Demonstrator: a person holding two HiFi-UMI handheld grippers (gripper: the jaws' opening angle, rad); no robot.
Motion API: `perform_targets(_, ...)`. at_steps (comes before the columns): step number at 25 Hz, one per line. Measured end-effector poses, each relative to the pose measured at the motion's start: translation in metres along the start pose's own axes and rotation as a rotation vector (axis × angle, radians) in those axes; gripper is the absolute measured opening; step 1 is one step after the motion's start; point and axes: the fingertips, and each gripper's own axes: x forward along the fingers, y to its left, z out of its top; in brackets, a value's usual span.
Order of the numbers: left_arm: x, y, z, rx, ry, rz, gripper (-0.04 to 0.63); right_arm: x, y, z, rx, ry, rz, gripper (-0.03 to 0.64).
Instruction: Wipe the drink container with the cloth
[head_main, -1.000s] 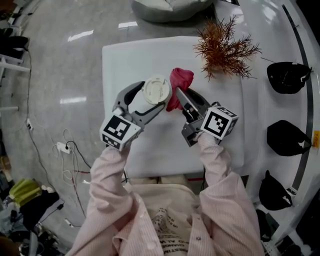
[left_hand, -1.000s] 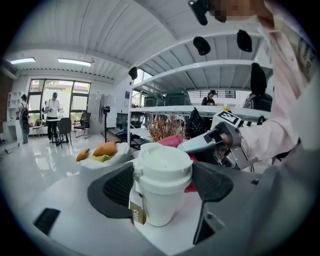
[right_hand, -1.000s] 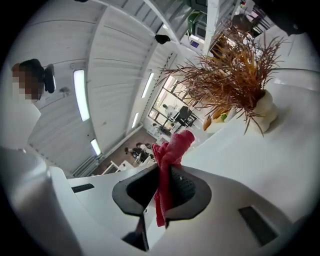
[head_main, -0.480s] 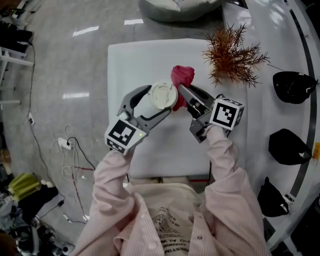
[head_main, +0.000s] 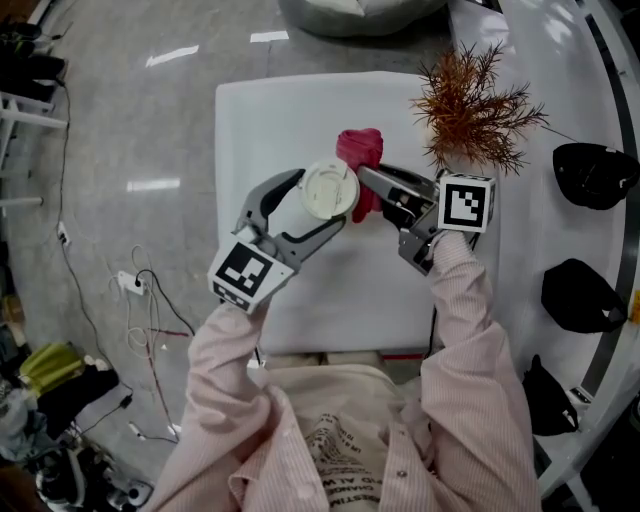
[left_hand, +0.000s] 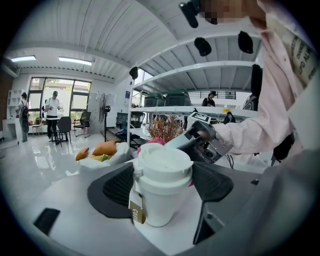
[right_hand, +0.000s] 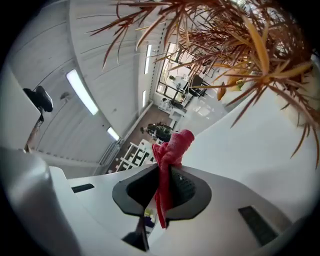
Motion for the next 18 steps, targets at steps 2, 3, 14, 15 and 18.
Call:
perform_targets(2,0.000,0.000,0.000,-0.003,-0.002,0.001,0.370,0.001,-0.001,-0.001,0.010,0.018,0.012,0.048)
perform_targets(3,0.000,0.000,0.000,-0.003,-0.003,0.002,0.371,0.001,-0.002,-0.001,0.016,0.022,0.014,0.048)
perform_targets(14,0.002,0.000,0.001,-0.020,-0.014,0.028,0.371,0.003,-0.016,-0.014,0.068,0.010,0.027,0.048)
perform_targets(15,0.003,-0.001,0.001,-0.021,-0.017,0.030,0.371,0.003,-0.017,-0.014,0.067,0.009,0.027,0.048)
perform_targets(18,0.003,-0.001,0.002,-0.024,-0.027,0.039,0.371,0.004,-0.021,-0.016,0.064,0.008,0.021,0.048)
